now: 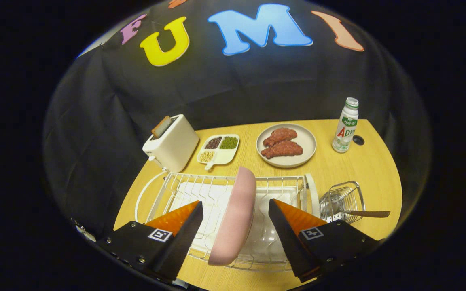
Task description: Take the plate from the dish rack, then take the spoon from the basket and place it into the plate.
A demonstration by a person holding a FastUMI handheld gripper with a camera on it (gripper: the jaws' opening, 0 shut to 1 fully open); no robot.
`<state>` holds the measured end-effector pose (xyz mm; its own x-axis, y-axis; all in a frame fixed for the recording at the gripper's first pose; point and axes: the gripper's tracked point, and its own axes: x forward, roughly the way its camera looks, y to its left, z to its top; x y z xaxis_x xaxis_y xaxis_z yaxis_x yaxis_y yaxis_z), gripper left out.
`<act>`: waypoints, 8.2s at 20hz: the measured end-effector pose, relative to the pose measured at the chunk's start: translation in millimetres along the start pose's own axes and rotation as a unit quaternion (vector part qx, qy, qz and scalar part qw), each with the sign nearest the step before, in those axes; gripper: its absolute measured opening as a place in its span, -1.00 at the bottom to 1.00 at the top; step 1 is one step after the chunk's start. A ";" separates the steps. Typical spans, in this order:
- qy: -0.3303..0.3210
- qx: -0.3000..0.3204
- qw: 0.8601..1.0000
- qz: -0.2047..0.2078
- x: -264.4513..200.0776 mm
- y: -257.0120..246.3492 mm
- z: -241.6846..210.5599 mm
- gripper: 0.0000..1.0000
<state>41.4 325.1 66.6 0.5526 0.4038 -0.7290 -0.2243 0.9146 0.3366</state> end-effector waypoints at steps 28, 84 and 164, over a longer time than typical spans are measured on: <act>0.177 0.028 0.982 -0.064 16.9 -26.0 -26.2 -0.28; 0.245 -0.206 0.929 -0.184 -6.6 -26.8 19.6 -0.47; -0.376 0.099 0.907 -0.160 -27.2 -246.1 11.2 -0.47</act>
<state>90.5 88.7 10.3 0.9718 -0.0798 -0.2217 0.1524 0.9303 0.3335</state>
